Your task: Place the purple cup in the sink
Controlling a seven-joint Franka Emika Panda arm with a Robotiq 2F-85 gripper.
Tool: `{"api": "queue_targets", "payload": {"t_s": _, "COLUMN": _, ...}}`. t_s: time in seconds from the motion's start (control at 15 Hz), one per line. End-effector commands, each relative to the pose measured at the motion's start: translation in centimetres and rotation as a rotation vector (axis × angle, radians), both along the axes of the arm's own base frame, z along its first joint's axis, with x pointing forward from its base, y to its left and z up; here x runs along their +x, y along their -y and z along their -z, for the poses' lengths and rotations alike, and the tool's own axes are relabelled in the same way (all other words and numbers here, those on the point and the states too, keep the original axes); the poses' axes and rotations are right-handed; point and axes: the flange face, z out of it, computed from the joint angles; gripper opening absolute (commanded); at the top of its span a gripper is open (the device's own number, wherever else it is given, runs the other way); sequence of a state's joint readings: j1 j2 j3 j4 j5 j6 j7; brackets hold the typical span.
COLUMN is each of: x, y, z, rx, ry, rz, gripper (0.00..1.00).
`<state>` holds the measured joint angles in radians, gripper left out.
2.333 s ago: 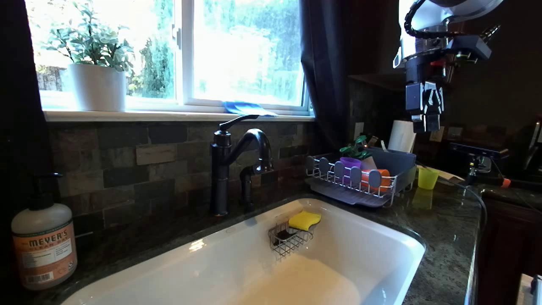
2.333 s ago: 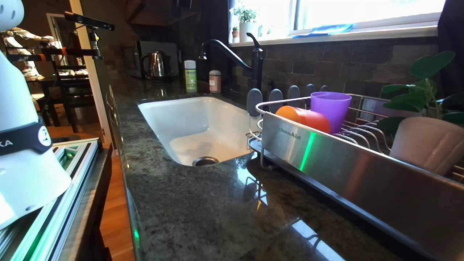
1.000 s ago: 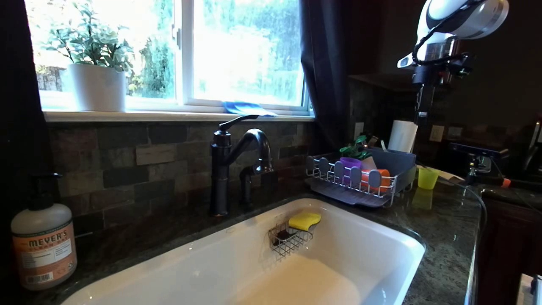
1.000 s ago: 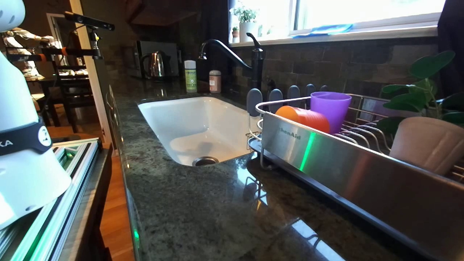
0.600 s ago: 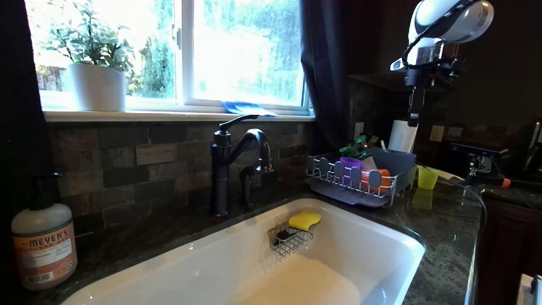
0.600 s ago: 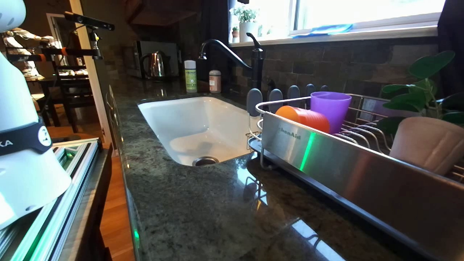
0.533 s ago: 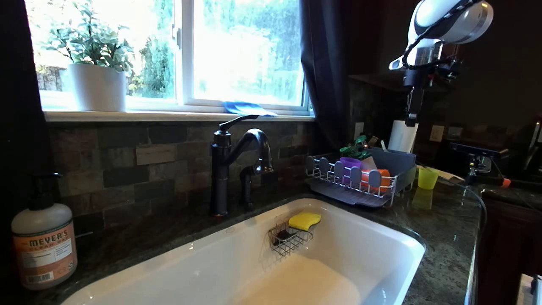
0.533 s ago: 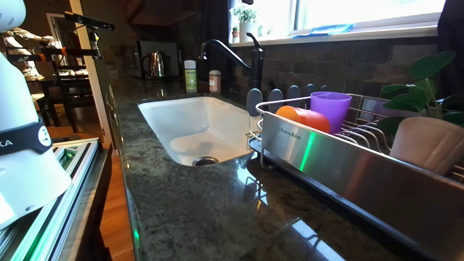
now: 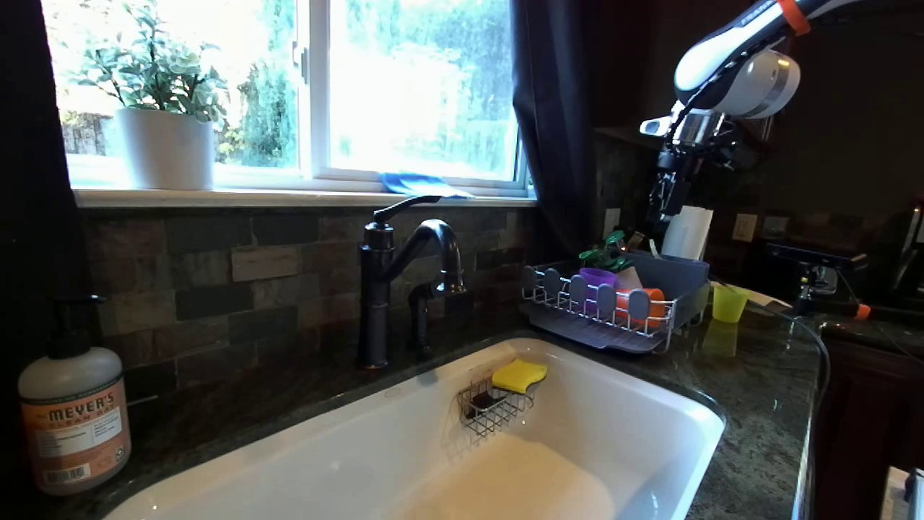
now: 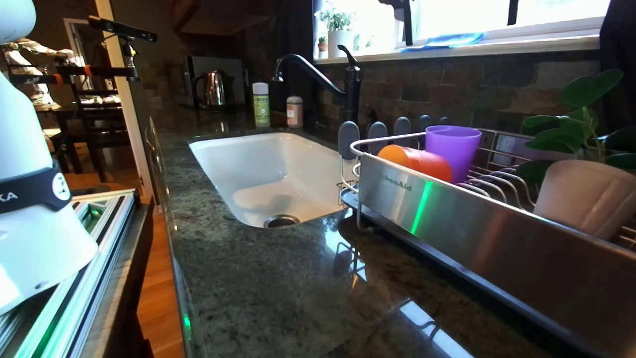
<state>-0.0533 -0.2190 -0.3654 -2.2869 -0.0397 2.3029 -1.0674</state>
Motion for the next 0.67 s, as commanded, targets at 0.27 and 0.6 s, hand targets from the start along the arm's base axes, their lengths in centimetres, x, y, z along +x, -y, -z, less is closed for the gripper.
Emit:
{"api": "queue_targets", "payload": {"t_s": 0.27, "x": 4.6, "y": -2.7, "z": 4.2, "rx": 0.053, "ry": -0.034, "rz": -0.085, "gripper": 1.00}}
{"api": "queue_targets", "payload": {"t_s": 0.6, "x": 4.9, "y": -3.4, "z": 5.1, "rx": 0.031, "ry": -0.036, "rz": -0.079, "gripper": 1.00}}
